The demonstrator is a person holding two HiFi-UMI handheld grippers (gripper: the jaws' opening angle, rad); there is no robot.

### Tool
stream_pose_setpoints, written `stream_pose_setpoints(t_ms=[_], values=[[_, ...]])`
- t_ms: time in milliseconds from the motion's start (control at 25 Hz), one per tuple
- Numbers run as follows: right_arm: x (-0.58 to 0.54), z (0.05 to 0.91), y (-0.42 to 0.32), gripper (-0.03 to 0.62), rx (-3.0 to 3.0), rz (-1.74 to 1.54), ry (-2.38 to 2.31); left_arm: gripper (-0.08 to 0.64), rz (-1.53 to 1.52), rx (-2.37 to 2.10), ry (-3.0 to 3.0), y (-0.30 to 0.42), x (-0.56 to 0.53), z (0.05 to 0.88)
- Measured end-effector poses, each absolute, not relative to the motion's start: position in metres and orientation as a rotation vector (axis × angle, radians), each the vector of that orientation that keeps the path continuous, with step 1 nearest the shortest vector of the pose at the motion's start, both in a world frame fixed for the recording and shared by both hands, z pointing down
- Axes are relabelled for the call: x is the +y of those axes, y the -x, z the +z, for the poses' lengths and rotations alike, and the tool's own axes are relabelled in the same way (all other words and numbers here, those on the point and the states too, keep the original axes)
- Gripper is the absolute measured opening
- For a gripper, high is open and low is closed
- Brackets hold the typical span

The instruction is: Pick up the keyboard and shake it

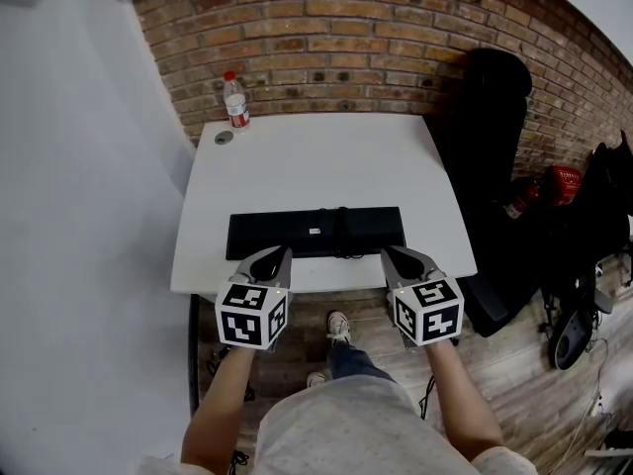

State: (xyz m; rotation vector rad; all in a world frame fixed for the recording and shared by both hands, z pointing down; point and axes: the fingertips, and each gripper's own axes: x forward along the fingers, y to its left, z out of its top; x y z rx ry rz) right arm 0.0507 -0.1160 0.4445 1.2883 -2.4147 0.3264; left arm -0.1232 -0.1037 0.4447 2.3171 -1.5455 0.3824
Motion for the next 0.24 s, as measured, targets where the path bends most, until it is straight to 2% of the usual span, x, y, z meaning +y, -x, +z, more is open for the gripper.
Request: stream_pose_setpoints(t_ms=[240], values=[[-0.1175, 0.4472, -0.0499, 0.009, -2.413, 0.326, -1.286, -0.008, 0.386, -1.537, -2.32, 0.1228, -0.1052, 0.4478]])
